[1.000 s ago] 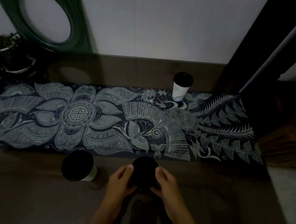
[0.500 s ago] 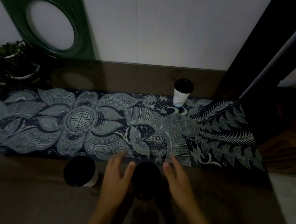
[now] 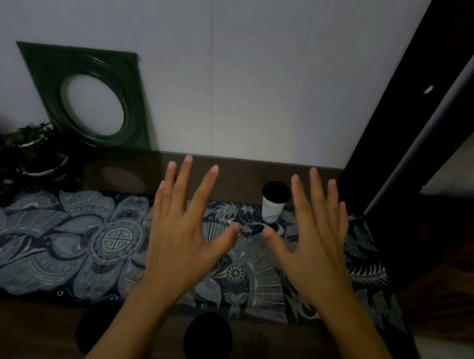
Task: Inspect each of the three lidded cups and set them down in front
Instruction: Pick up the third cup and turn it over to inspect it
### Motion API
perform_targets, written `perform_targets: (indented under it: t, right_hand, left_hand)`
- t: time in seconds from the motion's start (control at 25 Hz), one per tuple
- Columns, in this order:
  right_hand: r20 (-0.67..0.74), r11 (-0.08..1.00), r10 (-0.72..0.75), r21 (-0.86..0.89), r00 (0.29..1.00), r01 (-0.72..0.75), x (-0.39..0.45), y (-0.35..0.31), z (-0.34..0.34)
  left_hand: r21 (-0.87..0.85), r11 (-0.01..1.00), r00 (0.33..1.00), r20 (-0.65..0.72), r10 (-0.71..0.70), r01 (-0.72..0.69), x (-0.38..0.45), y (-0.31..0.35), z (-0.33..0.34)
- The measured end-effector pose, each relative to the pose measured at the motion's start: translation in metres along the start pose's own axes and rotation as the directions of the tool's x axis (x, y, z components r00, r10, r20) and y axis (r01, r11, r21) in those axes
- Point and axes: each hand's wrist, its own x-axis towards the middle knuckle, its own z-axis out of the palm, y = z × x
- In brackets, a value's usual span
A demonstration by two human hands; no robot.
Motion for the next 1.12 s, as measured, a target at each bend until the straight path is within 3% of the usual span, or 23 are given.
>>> perform_targets:
  t: [0.16,0.28,0.48,0.68,0.92,1.12]
  right_hand:
    - [0.037,0.996,0.038,0.082,0.999,-0.041,0.006,0.047,-0.011]
    - [0.105,0.965,0.136,0.210,0.985,-0.156,0.007,0.086,-0.008]
    - [0.244,0.837,0.285,0.409,0.927,-0.365,0.008,0.128,0.032]
    - [0.372,0.722,0.365,0.466,0.853,-0.512,0.019,0.147,0.084]
    - [0.482,0.650,0.413,0.439,0.773,-0.621,0.054,0.184,0.145]
    - [0.583,0.583,0.383,0.450,0.717,-0.677,0.093,0.208,0.214]
  left_hand:
    - [-0.015,0.999,0.999,0.026,-0.047,0.047,0.009,0.035,0.033]
    - [-0.091,0.986,0.986,0.101,-0.133,0.142,0.014,0.048,0.068]
    - [-0.173,0.933,0.923,0.285,-0.259,0.315,0.017,0.044,0.136]
    - [-0.182,0.889,0.861,0.389,-0.329,0.421,0.034,0.005,0.198]
    - [-0.087,0.928,0.853,0.432,-0.293,0.362,0.069,-0.022,0.257]
    - [0.009,0.985,0.875,0.458,-0.156,0.171,0.112,-0.027,0.313]
